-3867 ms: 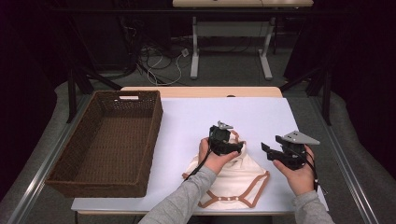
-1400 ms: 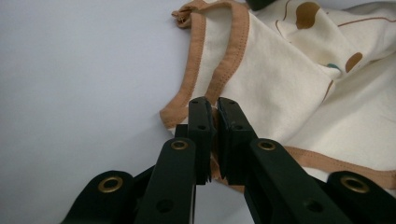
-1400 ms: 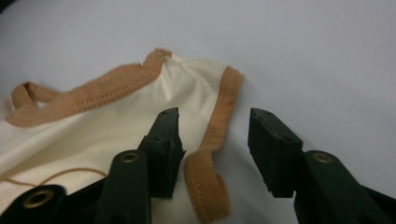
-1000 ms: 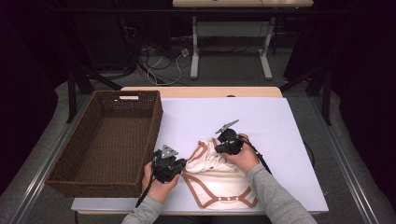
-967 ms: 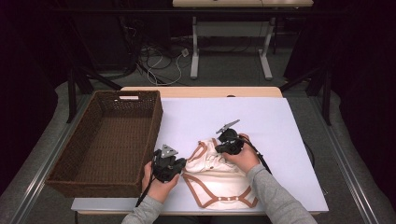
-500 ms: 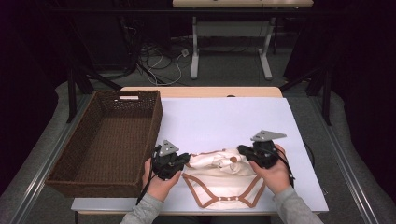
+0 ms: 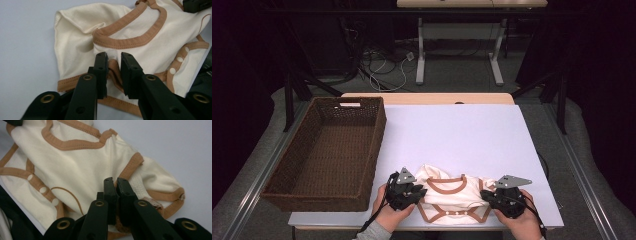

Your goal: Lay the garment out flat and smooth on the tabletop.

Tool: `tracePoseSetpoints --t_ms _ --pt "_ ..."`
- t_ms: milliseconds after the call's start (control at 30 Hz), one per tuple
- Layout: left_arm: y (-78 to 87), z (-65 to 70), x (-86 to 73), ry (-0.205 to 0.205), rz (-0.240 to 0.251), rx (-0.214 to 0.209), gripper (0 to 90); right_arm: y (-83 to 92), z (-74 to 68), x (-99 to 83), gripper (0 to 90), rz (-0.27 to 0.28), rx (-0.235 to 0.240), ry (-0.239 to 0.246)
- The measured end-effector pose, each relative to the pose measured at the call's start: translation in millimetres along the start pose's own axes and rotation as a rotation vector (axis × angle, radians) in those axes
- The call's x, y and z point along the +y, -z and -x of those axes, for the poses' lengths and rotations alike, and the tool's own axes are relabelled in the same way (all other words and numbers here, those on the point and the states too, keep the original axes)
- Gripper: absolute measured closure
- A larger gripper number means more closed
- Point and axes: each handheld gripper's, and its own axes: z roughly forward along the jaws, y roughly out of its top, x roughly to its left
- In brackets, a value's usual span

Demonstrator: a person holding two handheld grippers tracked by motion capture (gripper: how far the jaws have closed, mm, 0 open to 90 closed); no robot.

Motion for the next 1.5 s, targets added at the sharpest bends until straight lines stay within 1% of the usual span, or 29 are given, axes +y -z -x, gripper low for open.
tracePoseSetpoints --t_ms 67,100,133,167,233,300,333,367,400,433,467,500,567,600,633,667,700,733,833,867,900,933,1000,1100,1167,1267,1333,1367,1500 --pt "4.7 -4.4 1.5 -0.010 0.040 0.024 66.7 -1.0 0.8 -1.7 85.9 -0.019 -0.002 -0.004" --pt "6.8 -6.6 2.4 -0.004 0.049 0.038 64.7 -2.0 1.9 -2.1 85.8 -0.019 -0.010 0.003" --pt "7.8 -9.7 3.3 0.007 0.061 0.038 64.0 -2.6 2.6 -2.9 85.7 -0.023 -0.015 -0.007" --pt "7.9 -11.9 4.1 0.001 0.064 0.040 62.7 -2.8 4.0 -3.2 85.5 -0.029 -0.009 -0.009" --pt "6.4 -14.3 5.7 0.007 0.061 0.045 60.7 -3.0 3.8 -3.9 84.9 -0.041 -0.010 -0.021" --pt "1.5 -15.9 8.2 0.009 0.064 0.029 59.4 -3.2 4.3 -4.4 83.9 -0.041 -0.012 -0.017" --pt "-0.5 -15.9 9.2 0.020 0.060 0.024 58.7 -2.7 4.4 -4.2 82.4 -0.045 -0.018 -0.014" --pt "-3.2 -16.9 10.8 0.012 0.056 0.022 58.0 -2.0 4.0 -4.1 80.9 -0.045 -0.022 -0.019" --pt "-6.8 -17.7 12.3 0.016 0.051 0.009 57.3 -1.1 4.7 -3.9 79.1 -0.041 -0.020 -0.013" --pt "-9.1 -17.9 12.8 0.021 0.046 0.004 56.4 -0.1 5.0 -4.2 77.6 -0.040 -0.016 -0.026" --pt "-12.9 -19.0 13.1 0.039 0.028 -0.017 56.0 0.3 6.7 -4.3 76.8 -0.031 -0.017 -0.013" --pt "-14.8 -19.9 12.9 0.047 0.024 -0.022 55.5 1.8 7.5 -5.0 75.5 -0.029 -0.020 -0.029" --pt "-18.7 -21.4 10.7 0.068 0.000 -0.047 55.3 2.8 9.9 -6.3 74.4 -0.024 -0.025 -0.038" --pt "-19.5 -21.2 9.8 0.079 -0.002 -0.052 55.6 4.4 11.6 -6.6 73.9 -0.026 -0.022 -0.041" --pt "-19.8 -21.9 8.9 0.076 -0.012 -0.051 55.9 4.6 12.1 -7.2 73.5 -0.023 -0.025 -0.048" --pt "-20.3 -21.5 8.0 0.092 -0.015 -0.056 56.3 5.2 12.2 -7.4 73.3 -0.018 -0.023 -0.057" --pt "-20.0 -22.3 7.7 0.088 -0.019 -0.061 57.0 5.3 12.4 -7.3 73.1 -0.008 -0.019 -0.056" --pt "-19.9 -22.0 6.8 0.110 -0.022 -0.083 57.6 5.6 12.7 -7.5 72.8 -0.008 -0.024 -0.049" --pt "-18.6 -21.7 4.7 0.116 -0.024 -0.103 58.7 7.4 11.7 -7.1 71.8 -0.004 -0.026 -0.050" --pt "-18.3 -22.5 3.8 0.123 -0.028 -0.121 59.2 8.2 12.0 -6.8 71.5 0.003 -0.027 -0.045" --pt "-18.2 -22.8 3.1 0.129 -0.032 -0.124 59.7 9.3 12.5 -6.3 70.7 0.012 -0.030 -0.039" --pt "-17.8 -23.3 2.3 0.136 -0.030 -0.133 60.0 9.6 12.1 -6.3 69.8 0.025 -0.031 -0.050" --pt "-17.5 -23.8 1.1 0.138 -0.028 -0.139 61.9 11.9 13.5 -5.5 66.7 0.052 -0.034 -0.055" --pt "-17.7 -24.0 -0.4 0.145 -0.033 -0.143 65.6 13.9 16.4 -5.2 65.5 0.078 -0.039 -0.066" --pt "-18.8 -25.1 -1.0 0.143 -0.038 -0.145 67.0 15.2 17.8 -5.4 65.4 0.077 -0.051 -0.074" --pt "-19.4 -28.3 -0.6 0.155 -0.033 -0.130 66.6 14.4 18.4 -5.8 65.3 0.082 -0.044 -0.091" --pt "-20.2 -30.9 -1.0 0.169 -0.017 -0.119 62.5 14.4 18.6 -5.9 65.1 0.083 -0.047 -0.088" --pt "-20.6 -31.9 -1.7 0.177 -0.015 -0.128 60.9 14.2 18.7 -5.8 64.9 0.084 -0.046 -0.089" --pt "-22.7 -33.7 -3.1 0.221 -0.024 -0.179 61.5 14.4 19.4 -5.3 64.1 0.084 -0.045 -0.094"
